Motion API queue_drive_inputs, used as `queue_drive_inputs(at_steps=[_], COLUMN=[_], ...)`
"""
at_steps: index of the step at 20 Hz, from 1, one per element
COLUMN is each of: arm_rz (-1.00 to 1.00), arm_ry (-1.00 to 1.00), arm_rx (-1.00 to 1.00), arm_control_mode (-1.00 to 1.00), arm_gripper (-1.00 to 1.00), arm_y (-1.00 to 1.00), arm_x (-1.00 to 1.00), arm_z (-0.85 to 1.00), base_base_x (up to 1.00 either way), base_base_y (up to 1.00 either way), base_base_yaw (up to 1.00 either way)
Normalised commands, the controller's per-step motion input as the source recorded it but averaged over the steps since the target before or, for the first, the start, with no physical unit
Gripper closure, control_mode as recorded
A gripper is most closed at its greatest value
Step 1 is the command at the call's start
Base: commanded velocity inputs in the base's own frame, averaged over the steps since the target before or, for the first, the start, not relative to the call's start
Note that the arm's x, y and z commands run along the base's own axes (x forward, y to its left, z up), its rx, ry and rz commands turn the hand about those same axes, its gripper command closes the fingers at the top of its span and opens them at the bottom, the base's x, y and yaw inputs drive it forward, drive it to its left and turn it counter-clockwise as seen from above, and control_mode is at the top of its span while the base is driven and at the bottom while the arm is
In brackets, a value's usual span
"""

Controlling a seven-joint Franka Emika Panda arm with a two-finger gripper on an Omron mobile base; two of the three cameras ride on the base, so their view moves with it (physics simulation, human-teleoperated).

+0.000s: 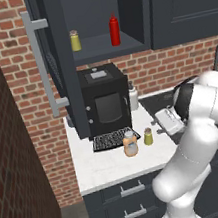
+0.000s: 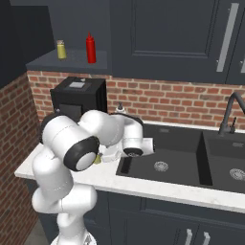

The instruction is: Put the shaker and condiment bottle from the counter next to their counterparts in the cabinet.

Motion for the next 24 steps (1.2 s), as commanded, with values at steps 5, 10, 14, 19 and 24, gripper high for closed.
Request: queue_drive_inputs(at_steps=[5,10,14,19,24], arm_rz=[0.04,0.04,0.04,0.04,0.04], arm_ry=[0.00,0.00,0.00,0.00,0.00], arm_rx=[0.10,0.09,0.08,0.07,0.02], arm_control_mode=[-1.00,-1.00,-1.00,-1.00,-1.00], arm_gripper=[-1.00,-1.00,-1.00,-1.00,-1.00], arm_y=[0.00,0.00,0.01,0.01,0.14], arm_x=[0.00,0.00,0.00,0.00,0.00], arm_z=[-0.06,-0.02,0.00,0.00,-0.05], base_base_x=[0.00,0.00,0.00,0.00,0.00], base_base_y=[0.00,0.00,0.00,0.00,0.00], base_base_yaw=[0.00,0.00,0.00,0.00,0.00])
